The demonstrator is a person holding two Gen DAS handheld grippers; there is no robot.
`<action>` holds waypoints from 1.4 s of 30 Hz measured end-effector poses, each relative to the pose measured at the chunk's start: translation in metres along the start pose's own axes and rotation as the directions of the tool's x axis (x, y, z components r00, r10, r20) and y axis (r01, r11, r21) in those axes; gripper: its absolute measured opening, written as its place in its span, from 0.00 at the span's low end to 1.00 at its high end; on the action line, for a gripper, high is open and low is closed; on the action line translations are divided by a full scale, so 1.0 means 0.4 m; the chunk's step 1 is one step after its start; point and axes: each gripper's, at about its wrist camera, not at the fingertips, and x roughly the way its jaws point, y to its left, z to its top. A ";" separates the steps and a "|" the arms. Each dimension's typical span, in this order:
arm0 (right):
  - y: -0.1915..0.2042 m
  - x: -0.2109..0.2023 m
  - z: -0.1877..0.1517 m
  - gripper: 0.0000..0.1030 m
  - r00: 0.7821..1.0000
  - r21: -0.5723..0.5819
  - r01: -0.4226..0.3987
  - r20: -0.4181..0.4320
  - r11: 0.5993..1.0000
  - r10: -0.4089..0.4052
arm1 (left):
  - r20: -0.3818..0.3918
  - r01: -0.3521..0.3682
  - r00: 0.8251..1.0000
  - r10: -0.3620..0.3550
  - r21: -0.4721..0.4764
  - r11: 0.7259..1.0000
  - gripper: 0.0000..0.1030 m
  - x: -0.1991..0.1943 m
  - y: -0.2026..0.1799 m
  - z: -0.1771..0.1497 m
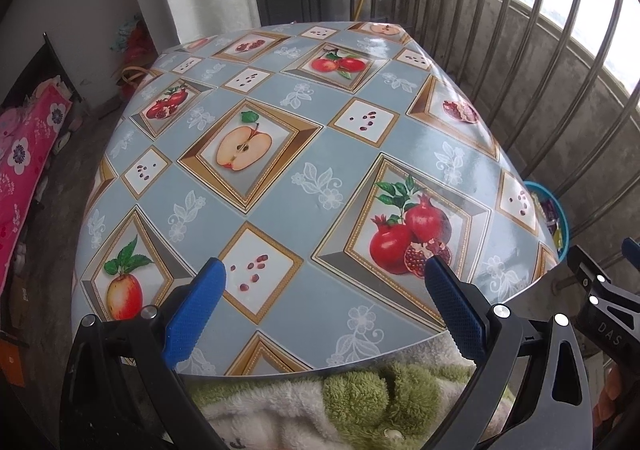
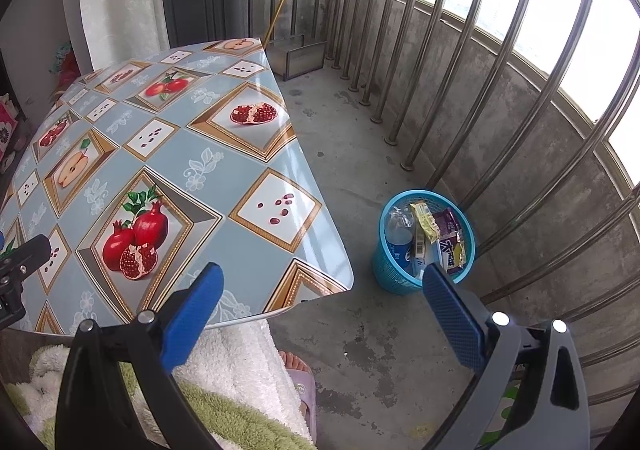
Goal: Collect trash
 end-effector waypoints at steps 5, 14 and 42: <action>-0.006 0.000 -0.001 0.95 1.000 0.005 0.005 0.001 1.000 -0.005 | 0.000 0.002 1.000 -0.002 0.001 1.000 0.92 0.000 -0.001 0.000; -0.013 0.000 0.000 0.95 1.000 0.015 0.011 0.001 1.000 -0.011 | -0.003 0.001 1.000 -0.001 0.003 1.000 0.92 0.001 -0.003 0.000; -0.017 0.000 0.002 0.95 1.000 0.016 0.010 0.001 1.000 -0.010 | -0.004 0.000 1.000 0.000 0.001 1.000 0.92 0.001 -0.003 -0.004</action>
